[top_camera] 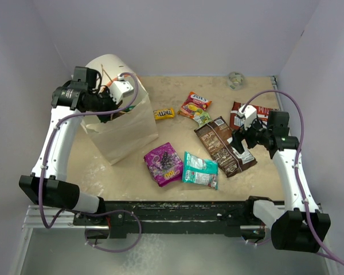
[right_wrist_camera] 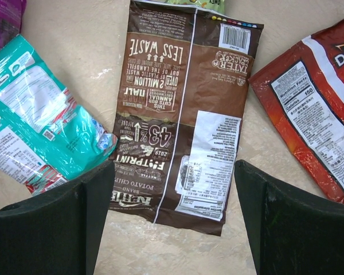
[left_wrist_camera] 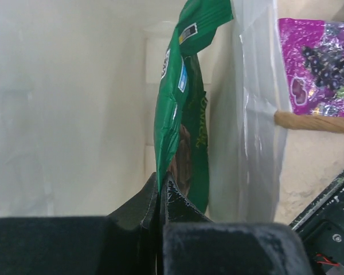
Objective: Place the snacks into the paper bag
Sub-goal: Place the snack in the paper bag, then pick up the snack from the center of the board.
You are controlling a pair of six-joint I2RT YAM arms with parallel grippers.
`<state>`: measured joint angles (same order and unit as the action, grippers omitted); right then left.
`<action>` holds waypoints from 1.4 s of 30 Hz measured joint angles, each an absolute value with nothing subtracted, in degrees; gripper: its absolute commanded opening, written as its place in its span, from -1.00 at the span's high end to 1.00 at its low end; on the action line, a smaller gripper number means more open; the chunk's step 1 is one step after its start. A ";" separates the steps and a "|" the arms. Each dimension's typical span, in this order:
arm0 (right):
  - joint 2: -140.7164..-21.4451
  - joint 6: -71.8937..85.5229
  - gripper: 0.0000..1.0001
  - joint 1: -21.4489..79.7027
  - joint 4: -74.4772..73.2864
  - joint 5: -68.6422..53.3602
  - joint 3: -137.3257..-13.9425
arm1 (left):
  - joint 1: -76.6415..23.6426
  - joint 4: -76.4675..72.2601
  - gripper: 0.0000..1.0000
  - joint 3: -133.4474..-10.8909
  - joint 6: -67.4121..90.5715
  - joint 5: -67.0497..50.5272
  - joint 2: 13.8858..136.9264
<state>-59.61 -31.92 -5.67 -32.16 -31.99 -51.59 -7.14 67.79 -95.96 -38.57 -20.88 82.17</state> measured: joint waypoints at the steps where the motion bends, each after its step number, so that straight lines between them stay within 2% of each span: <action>1: -59.61 -31.92 -0.74 -5.63 -32.16 -32.01 -51.59 | -7.14 67.53 1.00 -95.00 -38.46 -21.58 82.15; 9: -60.45 -31.90 -0.74 -5.50 -31.40 -30.68 -51.59 | -7.14 67.02 0.99 -92.88 -38.13 -24.97 81.36; 16: -64.42 -32.60 -0.73 -5.26 -28.82 -27.35 -51.57 | -7.14 68.64 0.74 -92.88 -38.61 -25.87 80.95; 22: -70.30 -33.74 -0.73 -5.06 -25.52 -25.36 -51.57 | -7.14 70.46 0.23 -94.11 -38.74 -26.39 80.60; 27: -76.25 -34.20 -0.72 -3.44 -21.58 -23.92 -51.57 | -7.14 71.00 -0.10 -96.62 -38.81 -26.06 79.09; 35: -89.14 -34.28 -0.63 -0.03 -17.10 -21.74 -52.84 | -7.11 65.25 -0.67 -98.50 -38.83 -19.03 72.69; 39: -93.69 -34.28 -0.60 0.71 -16.40 -20.91 -54.30 | -7.11 58.61 -0.87 -97.49 -38.81 -14.83 68.36; 42: -94.98 -34.28 -0.51 0.75 -16.43 -20.40 -55.35 | -7.11 54.19 -0.98 -96.31 -38.57 -13.26 65.52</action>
